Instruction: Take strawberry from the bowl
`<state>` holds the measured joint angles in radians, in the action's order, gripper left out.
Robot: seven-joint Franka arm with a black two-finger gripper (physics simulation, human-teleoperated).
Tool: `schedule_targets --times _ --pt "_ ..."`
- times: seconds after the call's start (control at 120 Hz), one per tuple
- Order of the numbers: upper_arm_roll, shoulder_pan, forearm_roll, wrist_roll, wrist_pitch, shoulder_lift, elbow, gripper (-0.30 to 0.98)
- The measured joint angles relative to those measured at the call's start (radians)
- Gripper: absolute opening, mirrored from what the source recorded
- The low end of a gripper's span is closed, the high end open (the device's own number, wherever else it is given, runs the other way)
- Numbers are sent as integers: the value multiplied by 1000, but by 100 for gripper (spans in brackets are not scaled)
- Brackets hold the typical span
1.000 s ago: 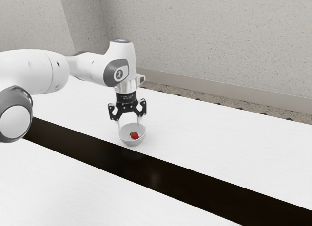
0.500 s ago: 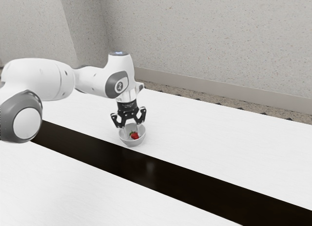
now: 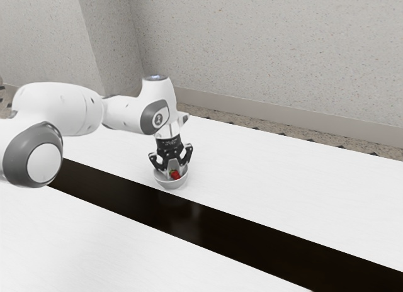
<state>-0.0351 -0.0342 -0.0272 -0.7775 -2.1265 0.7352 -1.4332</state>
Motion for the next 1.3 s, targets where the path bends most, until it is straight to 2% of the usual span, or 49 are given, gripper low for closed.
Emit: schedule_targets --times 0.375,0.667,0.825,0.975,1.117,1.3 --pt "1 0 -36 48 -31 -2 -1 22" --pt "-3 10 2 38 4 -101 -10 13" --pt "-29 99 14 23 26 -109 11 10" --pt "-50 232 16 10 28 -73 78 9" --pt "-63 269 16 -3 18 -44 84 8" --pt "-63 268 10 -9 5 -44 82 41"
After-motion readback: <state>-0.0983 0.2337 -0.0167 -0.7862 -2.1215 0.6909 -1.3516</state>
